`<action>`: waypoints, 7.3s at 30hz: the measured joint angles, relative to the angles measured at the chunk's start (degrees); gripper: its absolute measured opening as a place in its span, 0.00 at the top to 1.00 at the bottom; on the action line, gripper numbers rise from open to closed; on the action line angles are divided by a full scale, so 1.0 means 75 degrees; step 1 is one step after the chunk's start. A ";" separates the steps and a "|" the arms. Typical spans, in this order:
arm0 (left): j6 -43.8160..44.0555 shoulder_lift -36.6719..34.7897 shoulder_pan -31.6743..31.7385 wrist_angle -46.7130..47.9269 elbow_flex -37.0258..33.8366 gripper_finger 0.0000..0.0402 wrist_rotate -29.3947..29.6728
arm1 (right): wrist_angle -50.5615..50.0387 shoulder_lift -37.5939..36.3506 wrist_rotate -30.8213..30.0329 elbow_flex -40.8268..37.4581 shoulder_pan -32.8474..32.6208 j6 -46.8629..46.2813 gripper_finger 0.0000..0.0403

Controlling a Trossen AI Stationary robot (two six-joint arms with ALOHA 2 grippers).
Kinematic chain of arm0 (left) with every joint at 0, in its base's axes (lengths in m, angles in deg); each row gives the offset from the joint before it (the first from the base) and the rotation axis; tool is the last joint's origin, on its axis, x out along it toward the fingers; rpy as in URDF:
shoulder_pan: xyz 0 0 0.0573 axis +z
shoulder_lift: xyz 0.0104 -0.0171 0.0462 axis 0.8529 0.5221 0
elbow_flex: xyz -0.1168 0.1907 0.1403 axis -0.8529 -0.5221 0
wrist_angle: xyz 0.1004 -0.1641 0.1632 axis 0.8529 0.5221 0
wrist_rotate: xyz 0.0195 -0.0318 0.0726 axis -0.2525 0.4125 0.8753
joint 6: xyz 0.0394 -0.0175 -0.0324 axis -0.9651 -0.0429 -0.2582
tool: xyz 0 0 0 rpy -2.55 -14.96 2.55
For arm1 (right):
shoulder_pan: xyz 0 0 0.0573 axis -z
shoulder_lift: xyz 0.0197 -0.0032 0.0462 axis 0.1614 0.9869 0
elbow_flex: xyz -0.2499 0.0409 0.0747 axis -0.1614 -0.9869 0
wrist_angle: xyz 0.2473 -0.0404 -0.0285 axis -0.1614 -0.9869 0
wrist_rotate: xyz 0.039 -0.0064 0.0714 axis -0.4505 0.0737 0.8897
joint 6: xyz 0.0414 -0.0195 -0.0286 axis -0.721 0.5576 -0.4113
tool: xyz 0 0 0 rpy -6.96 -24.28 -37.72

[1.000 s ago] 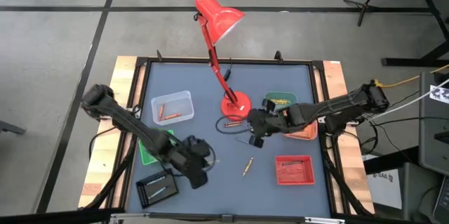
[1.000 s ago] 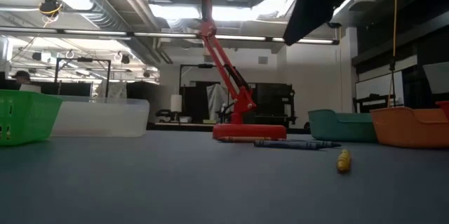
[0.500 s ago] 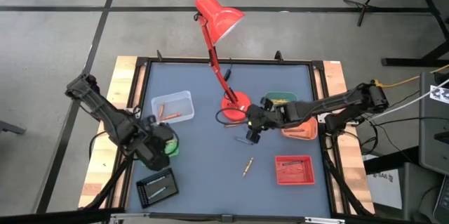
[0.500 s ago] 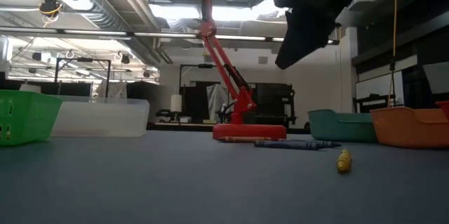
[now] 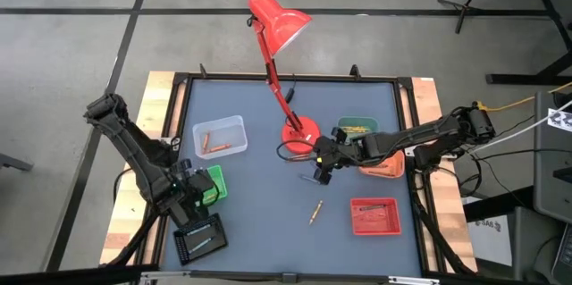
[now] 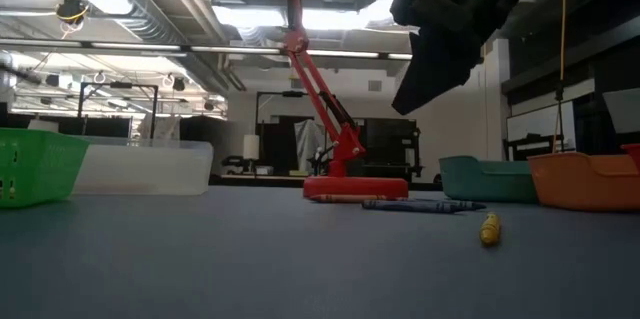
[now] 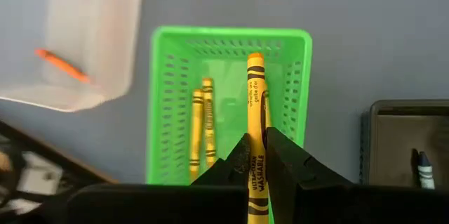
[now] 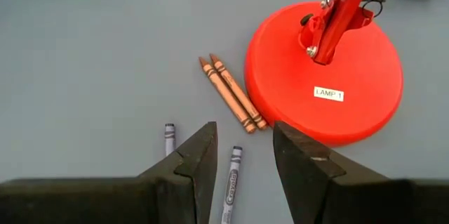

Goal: Sort crayons
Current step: Put the golden crayon into the green bin, then put the dark blue crayon into the red bin

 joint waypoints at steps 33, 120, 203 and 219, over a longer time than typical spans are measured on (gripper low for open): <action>0.0125 0.0000 -0.0111 -0.2125 -0.2235 0.71 0.0220 | 0.0041 0.0055 -0.0696 0.0005 0.0000 -0.0003 0.66; -0.3766 0.0003 0.2966 -0.8026 -0.1468 0.80 0.3537 | -0.1904 0.1947 0.1551 0.1819 -0.0006 0.0178 0.97; -0.9959 0.5248 0.6045 -1.5077 -0.1428 0.69 -0.2836 | -0.4117 -0.0015 0.1453 -0.0175 -0.4855 -0.3582 0.70; -0.9955 0.6126 0.5933 -1.2843 0.0499 0.70 -0.3020 | -0.4091 -0.0015 0.1723 -0.0172 -0.4855 -0.3602 0.66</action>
